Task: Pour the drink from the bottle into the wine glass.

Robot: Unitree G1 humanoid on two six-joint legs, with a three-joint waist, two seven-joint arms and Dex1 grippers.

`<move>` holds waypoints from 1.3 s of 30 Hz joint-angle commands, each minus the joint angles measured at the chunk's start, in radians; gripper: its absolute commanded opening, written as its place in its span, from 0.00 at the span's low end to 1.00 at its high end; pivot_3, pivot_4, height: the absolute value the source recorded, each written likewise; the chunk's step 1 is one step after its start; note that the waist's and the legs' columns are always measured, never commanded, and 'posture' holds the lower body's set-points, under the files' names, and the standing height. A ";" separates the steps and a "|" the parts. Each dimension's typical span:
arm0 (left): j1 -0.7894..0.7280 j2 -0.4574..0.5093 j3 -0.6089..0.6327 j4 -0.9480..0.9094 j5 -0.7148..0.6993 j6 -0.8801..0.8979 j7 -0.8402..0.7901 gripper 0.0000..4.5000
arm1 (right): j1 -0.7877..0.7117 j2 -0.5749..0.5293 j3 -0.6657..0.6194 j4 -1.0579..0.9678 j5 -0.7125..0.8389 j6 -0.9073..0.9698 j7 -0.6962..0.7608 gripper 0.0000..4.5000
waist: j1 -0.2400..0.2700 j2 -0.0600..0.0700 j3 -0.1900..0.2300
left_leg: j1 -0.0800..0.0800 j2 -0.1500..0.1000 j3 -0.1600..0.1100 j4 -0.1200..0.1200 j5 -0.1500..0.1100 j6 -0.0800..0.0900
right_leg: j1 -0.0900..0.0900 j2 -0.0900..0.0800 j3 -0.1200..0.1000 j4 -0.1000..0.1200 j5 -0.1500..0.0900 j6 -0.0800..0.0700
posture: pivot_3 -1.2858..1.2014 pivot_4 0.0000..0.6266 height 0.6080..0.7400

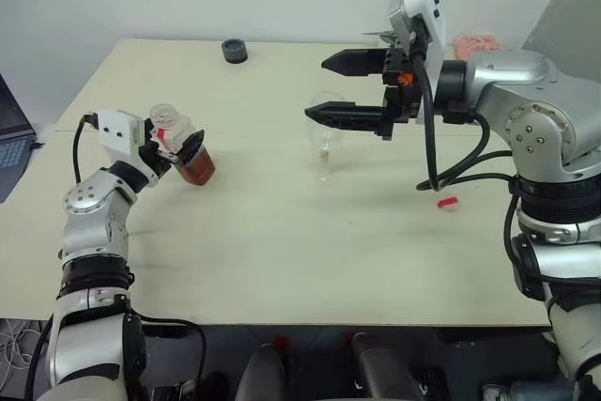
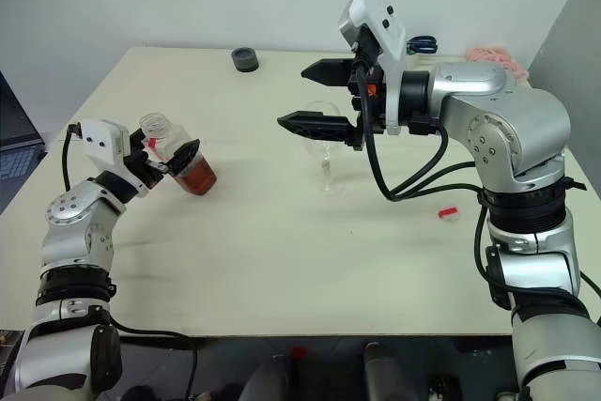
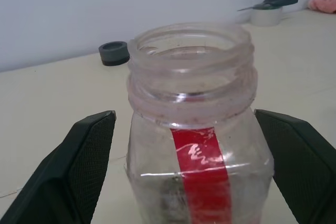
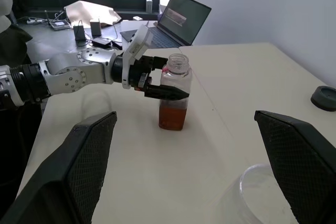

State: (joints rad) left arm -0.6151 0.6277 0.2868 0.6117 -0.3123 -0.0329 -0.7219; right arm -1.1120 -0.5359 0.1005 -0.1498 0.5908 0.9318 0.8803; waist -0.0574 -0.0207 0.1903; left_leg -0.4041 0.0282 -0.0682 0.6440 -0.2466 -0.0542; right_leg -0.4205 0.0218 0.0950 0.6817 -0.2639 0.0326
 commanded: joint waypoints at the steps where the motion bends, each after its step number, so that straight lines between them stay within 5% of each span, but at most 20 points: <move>1: -0.032 -0.001 0.007 0.011 -0.008 -0.035 -0.021 1.00 | -0.010 -0.003 -0.010 -0.037 0.001 -0.003 -0.009 0.99 | 0.000 0.000 0.000 | 0.000 0.000 0.000 0.000 0.000 0.000 | 0.000 0.000 0.000 0.000 0.000 0.000 | 0.52 0.24 1.00; 5: -0.046 -0.011 0.010 0.031 -0.012 -0.046 -0.028 1.00 | -0.006 -0.007 -0.004 -0.038 -0.003 -0.002 -0.012 0.99 | 0.000 0.000 0.000 | 0.000 0.000 -0.001 0.000 0.000 0.000 | 0.000 0.000 -0.001 0.000 0.000 0.000 | 0.52 0.24 1.00; 8: -0.052 -0.018 0.010 0.047 -0.013 -0.046 -0.039 0.88 | -0.005 -0.009 -0.001 -0.039 -0.008 -0.002 -0.016 1.00 | 0.000 0.000 0.000 | -0.001 0.000 -0.001 0.000 0.000 0.000 | 0.000 0.000 -0.002 0.000 0.000 0.000 | 0.52 0.24 1.00; 14: -0.073 -0.018 0.005 0.087 -0.001 -0.061 -0.039 0.44 | 0.004 -0.011 -0.008 -0.038 -0.024 -0.005 -0.031 1.00 | 0.000 0.000 0.000 | -0.001 0.000 -0.003 0.001 0.000 0.000 | 0.000 0.000 -0.002 0.000 0.000 0.000 | 0.52 0.24 1.00; 16: -0.084 -0.015 0.003 0.105 0.003 -0.066 -0.041 0.38 | 0.012 -0.016 -0.014 -0.045 -0.027 -0.006 -0.041 1.00 | 0.000 0.000 0.000 | -0.001 0.000 -0.003 0.001 0.000 0.000 | 0.000 0.000 -0.003 0.000 0.000 0.000 | 0.52 0.24 1.00; 20: -0.100 -0.012 -0.001 0.127 0.008 -0.069 -0.045 0.37 | 0.036 -0.026 -0.038 -0.066 -0.023 -0.020 -0.059 1.00 | 0.000 0.000 0.000 | -0.002 0.000 -0.004 0.001 0.000 0.000 | 0.000 0.000 -0.004 0.001 0.000 0.000 | 0.52 0.24 1.00; 32: -0.398 -0.067 -0.162 0.115 0.127 -0.089 -0.081 0.37 | 0.432 -0.179 -0.413 -0.415 0.182 0.012 -0.133 1.00 | 0.031 -0.001 0.000 | -0.012 -0.003 -0.012 0.003 0.000 0.000 | -0.002 -0.002 -0.012 -0.001 0.000 0.000 | 0.52 0.24 1.00; 39: -0.564 -0.120 -0.282 0.253 0.264 -0.244 -0.074 0.37 | 0.679 -0.191 -0.426 -0.561 0.170 0.003 -0.259 1.00 | 0.021 -0.001 0.000 | -0.009 -0.003 -0.011 0.003 0.001 0.001 | -0.001 0.000 -0.010 0.000 0.000 0.000 | 0.52 0.24 1.00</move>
State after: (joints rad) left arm -1.1409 0.5060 0.0184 0.8611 -0.0758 -0.2249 -0.8110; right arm -0.4338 -0.7240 -0.3150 -0.6600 0.7667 0.9600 0.6486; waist -0.0361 -0.0213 0.1901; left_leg -0.4128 0.0251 -0.0783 0.6472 -0.2454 -0.0529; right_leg -0.4218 0.0220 0.0861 0.6821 -0.2638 0.0326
